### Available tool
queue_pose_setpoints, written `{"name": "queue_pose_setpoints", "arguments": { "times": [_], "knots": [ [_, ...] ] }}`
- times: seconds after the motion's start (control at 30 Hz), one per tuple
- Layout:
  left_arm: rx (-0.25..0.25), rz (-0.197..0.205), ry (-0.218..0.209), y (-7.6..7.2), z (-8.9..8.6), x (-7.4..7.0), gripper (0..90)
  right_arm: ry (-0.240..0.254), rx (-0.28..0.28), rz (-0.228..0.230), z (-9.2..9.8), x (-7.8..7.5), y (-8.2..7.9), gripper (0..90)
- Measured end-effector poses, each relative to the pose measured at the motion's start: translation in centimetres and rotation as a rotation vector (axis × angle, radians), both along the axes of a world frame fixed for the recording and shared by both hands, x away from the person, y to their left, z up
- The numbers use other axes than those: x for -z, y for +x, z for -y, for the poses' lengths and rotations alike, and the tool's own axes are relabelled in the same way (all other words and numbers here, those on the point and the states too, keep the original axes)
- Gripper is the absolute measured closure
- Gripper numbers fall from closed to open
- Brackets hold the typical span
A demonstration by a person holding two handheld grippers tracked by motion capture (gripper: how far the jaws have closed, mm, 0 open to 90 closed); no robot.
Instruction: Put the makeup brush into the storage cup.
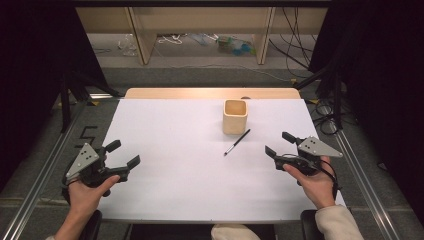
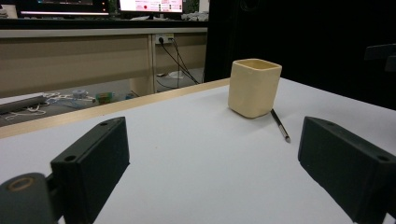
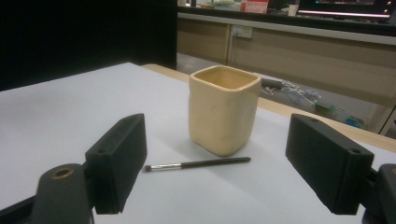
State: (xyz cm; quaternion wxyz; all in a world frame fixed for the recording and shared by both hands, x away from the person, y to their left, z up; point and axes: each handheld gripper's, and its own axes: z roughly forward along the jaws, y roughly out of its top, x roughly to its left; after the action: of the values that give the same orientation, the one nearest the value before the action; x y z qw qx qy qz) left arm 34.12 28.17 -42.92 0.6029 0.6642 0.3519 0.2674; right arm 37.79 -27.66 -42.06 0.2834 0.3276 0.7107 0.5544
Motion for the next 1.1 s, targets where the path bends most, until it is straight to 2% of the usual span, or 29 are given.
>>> {"name": "queue_pose_setpoints", "arguments": {
  "times": [0.27,0.3,0.5,0.83,1.1],
  "knots": [
    [0.010,-0.006,-0.004,-0.1,0.0,0.0,9.9,-0.078,-0.023,-0.045,-0.8,0.1,0.6,23.8],
    [0.012,-0.010,-0.006,-0.1,0.0,0.0,10.1,-0.074,-0.041,-0.044,-1.1,0.2,0.9,24.1],
    [0.023,-0.012,-0.002,-0.1,0.1,0.1,10.6,-0.081,-0.062,-0.040,-2.6,-0.2,1.9,24.3],
    [0.029,-0.012,0.001,0.0,0.2,0.1,10.8,-0.099,-0.081,-0.021,-4.4,-0.4,3.7,24.9],
    [0.032,-0.010,0.002,0.0,0.3,0.1,11.1,-0.135,-0.106,-0.027,-5.9,-0.7,5.5,26.5]
  ]
}}
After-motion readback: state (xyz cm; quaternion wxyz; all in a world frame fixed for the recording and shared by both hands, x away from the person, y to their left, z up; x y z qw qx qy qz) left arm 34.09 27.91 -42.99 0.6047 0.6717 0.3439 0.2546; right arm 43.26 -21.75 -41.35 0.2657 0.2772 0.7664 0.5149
